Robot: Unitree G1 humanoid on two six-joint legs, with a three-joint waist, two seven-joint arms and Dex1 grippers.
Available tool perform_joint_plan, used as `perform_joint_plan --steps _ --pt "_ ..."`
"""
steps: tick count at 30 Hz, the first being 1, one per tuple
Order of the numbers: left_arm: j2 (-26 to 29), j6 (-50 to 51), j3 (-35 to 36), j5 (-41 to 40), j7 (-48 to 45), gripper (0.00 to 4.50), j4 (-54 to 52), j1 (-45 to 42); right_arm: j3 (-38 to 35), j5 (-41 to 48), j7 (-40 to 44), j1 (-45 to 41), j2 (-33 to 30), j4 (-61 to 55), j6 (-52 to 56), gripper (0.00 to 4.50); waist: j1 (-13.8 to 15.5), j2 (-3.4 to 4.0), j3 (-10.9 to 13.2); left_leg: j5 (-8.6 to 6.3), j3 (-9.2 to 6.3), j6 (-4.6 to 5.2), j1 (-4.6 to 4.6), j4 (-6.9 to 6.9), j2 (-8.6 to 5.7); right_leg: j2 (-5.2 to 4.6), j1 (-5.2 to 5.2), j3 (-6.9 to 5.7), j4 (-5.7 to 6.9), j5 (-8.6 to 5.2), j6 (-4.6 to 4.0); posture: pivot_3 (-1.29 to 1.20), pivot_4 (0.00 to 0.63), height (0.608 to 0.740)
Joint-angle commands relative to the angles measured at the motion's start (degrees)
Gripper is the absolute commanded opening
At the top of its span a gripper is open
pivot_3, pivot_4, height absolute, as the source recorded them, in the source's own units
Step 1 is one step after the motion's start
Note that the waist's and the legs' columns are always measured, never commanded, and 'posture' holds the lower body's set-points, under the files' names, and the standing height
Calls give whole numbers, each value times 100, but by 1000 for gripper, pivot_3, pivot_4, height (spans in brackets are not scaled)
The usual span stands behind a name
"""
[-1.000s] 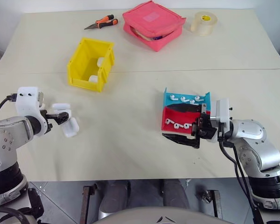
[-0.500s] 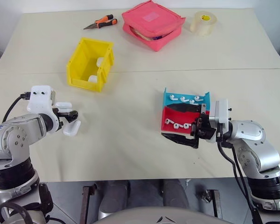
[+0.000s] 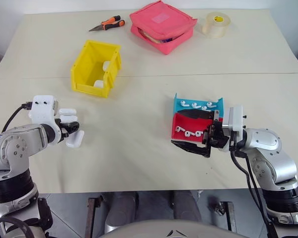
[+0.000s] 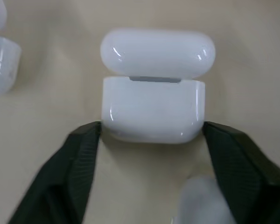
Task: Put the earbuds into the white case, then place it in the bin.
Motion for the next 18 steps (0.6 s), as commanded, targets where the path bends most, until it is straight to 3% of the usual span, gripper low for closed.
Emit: perform_joint_plan --steps 1,5,12,15,18 --pt "79 16 86 -4 42 2243 -82 117 -32 30 -18 -7 30 -176 -110 4500 -4 0 0 0 0 0 0 0 0 0 0 0 1 0 0 0 150 740" --pt "2 16 118 84 -42 998 -182 144 -16 18 4 -17 47 -144 -129 4500 -6 0 0 0 2 0 1 0 1 0 0 0 1 0 0 0 150 740" --pt "189 16 18 25 -306 998 -468 488 3 -15 67 -55 48 -66 -179 4500 -1 0 0 0 2 0 1 0 0 0 0 1 0 0 0 0 150 740" --pt "439 16 -55 17 -485 1580 -618 562 14 -33 96 -78 42 -35 -199 4500 -3 0 0 0 2 0 1 -1 0 0 0 1 -1 0 0 0 150 740" --pt "831 -81 -104 -69 -960 2582 -673 524 21 -40 114 -99 44 -17 -199 4500 -1 0 0 0 2 0 0 -1 0 0 0 1 -1 0 0 0 150 740"
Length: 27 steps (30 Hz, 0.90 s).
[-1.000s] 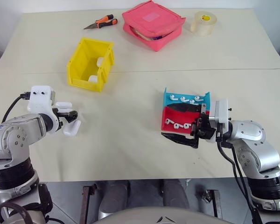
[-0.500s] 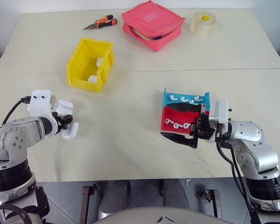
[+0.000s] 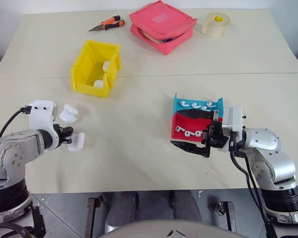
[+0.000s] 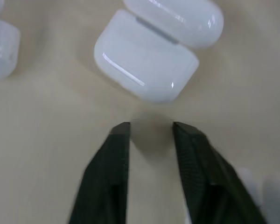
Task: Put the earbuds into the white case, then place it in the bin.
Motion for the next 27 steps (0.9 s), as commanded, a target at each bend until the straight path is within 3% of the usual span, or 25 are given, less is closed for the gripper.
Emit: perform_joint_plan --steps 1,6,15,27 --pt "494 -158 -62 -94 -579 2902 -182 -28 7 18 51 -73 11 -52 -99 4500 0 0 0 0 -1 0 -1 0 0 0 0 0 0 0 0 0 150 740" --pt "1349 -1119 -449 -101 -1649 4483 117 61 24 0 75 -105 13 -32 -96 4500 0 0 0 0 -1 1 -1 -1 0 -1 0 0 -5 0 0 0 150 740" --pt "2094 -2566 -1552 464 -2829 4483 1701 -542 11 -7 48 -139 -10 -28 -68 4500 -1 1 0 -1 -1 2 -3 -3 -1 -1 0 -2 -8 0 0 0 150 740" --pt "1881 -3062 -2535 1050 -3502 4483 2822 -1499 -49 -16 -34 -74 -49 -116 -46 4500 -11 0 1 -2 -1 4 -6 -5 -2 0 -2 -6 -6 0 0 0 150 740"
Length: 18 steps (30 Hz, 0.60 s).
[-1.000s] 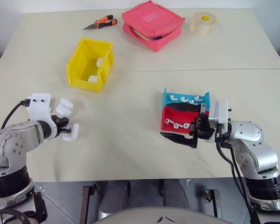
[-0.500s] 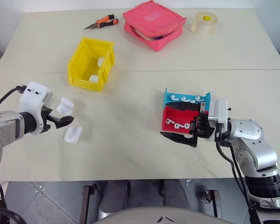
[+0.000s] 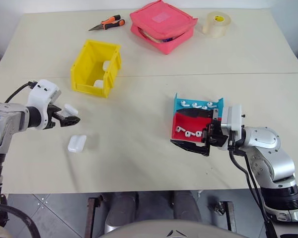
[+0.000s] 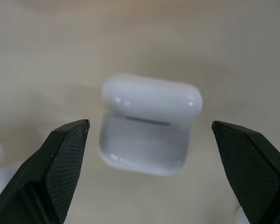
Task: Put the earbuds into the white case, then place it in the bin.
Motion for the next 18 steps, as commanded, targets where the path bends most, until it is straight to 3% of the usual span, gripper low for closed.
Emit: perform_joint_plan --steps 1,18 --pt "57 109 -123 187 -138 4483 70 -199 -80 45 -47 27 -41 -202 -25 4500 -4 0 0 0 0 0 0 0 0 0 0 0 0 0 0 0 150 740" --pt "-24 263 -283 536 -309 4483 170 -245 -39 16 -99 10 12 -159 -85 4500 -3 0 0 1 0 1 1 2 0 1 -1 0 6 0 0 0 150 740"
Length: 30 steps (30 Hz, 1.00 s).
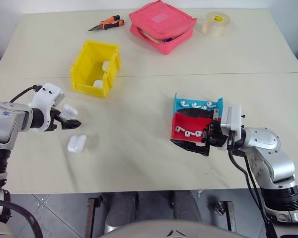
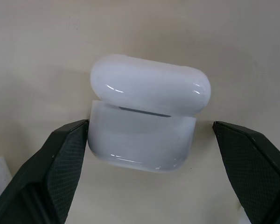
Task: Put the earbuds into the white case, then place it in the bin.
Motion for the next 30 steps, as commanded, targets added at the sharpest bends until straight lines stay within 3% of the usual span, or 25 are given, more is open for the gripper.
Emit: perform_joint_plan --steps 1,8,13,15,19,22,30 --pt "-27 -48 11 134 -31 4483 9 -50 -35 23 -21 -38 14 -148 -84 4500 2 0 0 0 0 0 0 1 0 0 0 0 1 0 0 0 150 740" --pt "-104 -232 80 191 -74 2861 43 48 -15 7 -24 -49 40 -135 -97 4500 6 0 0 1 0 0 1 4 0 0 1 0 6 0 0 0 150 740" --pt "-215 -543 495 66 -57 2861 -176 367 -19 9 -5 -24 33 -132 -107 4500 6 0 0 1 0 0 1 4 0 0 0 1 7 0 0 0 150 740" --pt "-397 -1042 1023 -125 -158 2861 -408 716 -41 18 12 -10 9 -135 -106 4500 5 0 0 1 -1 0 1 4 0 -1 0 1 7 0 0 0 150 740" --pt "-1053 -2566 2339 -793 -821 2861 -1116 1738 -118 32 26 19 -72 -173 -76 4500 -1 0 0 0 -1 0 -1 4 3 -3 -1 1 -1 0 0 0 150 740" --pt "-1651 -3358 2841 -1213 -1108 2861 -1641 2324 -220 49 7 79 -163 -243 -29 4500 5 0 0 -1 -1 0 -4 4 6 -4 0 -4 -12 0 0 0 150 740" --pt "-3323 -4927 2003 -1768 -1693 2861 -2257 2271 -780 119 -165 528 -526 -507 17 4500 183 0 -2 2 0 1 -1 18 0 -10 17 -9 -13 5 5 0 150 740"
